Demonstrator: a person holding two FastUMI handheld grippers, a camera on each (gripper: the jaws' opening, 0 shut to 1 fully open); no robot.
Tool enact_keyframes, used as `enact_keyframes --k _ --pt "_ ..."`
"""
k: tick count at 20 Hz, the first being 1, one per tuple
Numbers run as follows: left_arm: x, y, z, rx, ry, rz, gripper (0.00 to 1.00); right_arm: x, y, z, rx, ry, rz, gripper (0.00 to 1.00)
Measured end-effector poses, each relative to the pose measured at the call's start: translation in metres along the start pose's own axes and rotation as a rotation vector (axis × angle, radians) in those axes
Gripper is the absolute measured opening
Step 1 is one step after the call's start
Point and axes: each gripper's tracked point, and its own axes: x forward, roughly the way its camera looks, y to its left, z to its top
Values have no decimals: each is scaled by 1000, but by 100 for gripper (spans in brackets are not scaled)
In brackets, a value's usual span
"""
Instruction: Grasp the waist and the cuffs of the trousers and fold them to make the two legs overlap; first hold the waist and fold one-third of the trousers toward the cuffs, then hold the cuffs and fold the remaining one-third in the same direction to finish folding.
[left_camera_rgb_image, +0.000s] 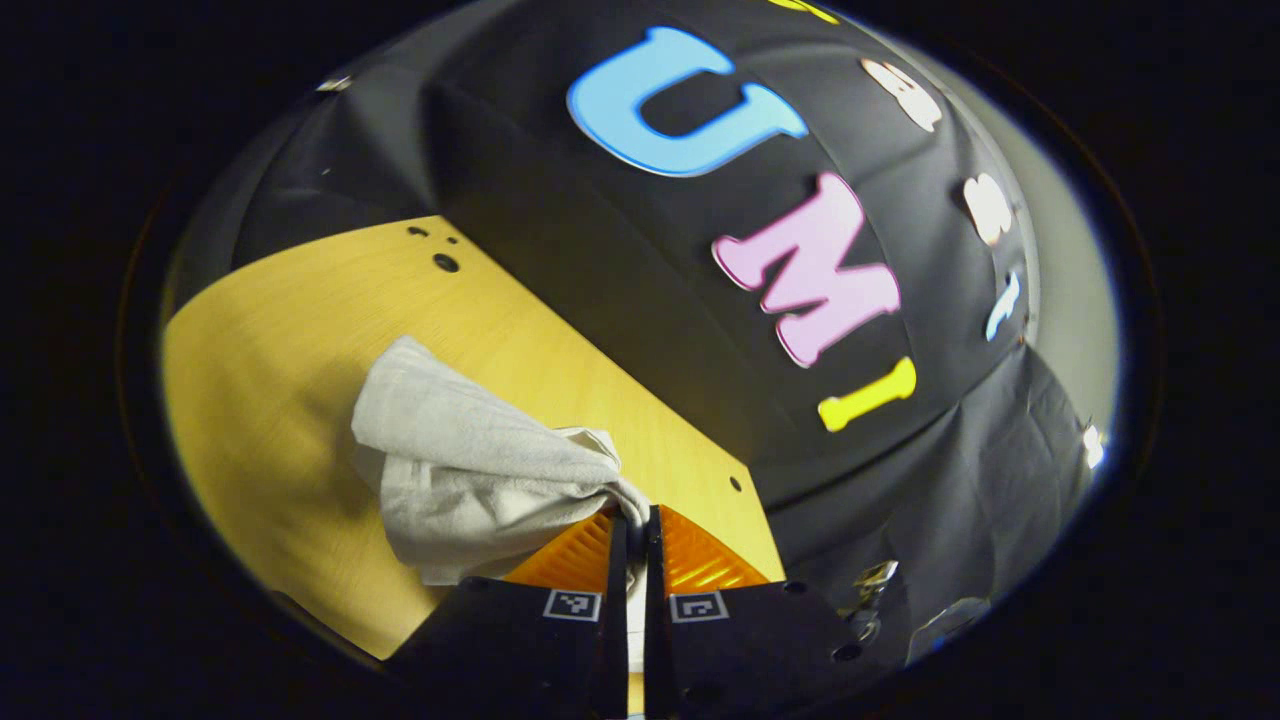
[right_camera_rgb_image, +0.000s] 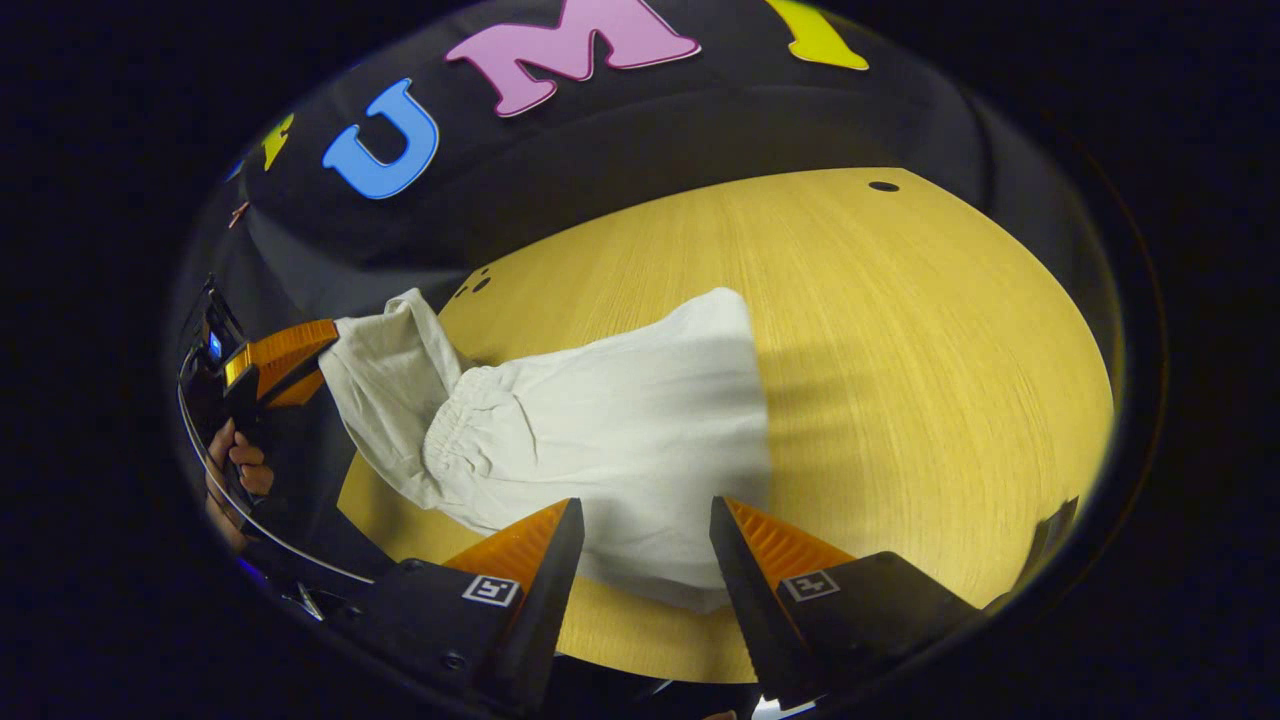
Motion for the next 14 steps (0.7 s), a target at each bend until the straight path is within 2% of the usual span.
enact_keyframes --k 3,9,14 --pt "17 -26 -28 170 78 -3 11 -20 -34 17 17 -57 -61 80" --pt "43 -47 -84 514 214 20 11 -50 -75 43 59 -128 -115 80" --pt "60 -43 -125 880 323 17 11 -64 -108 51 104 -156 -153 80"
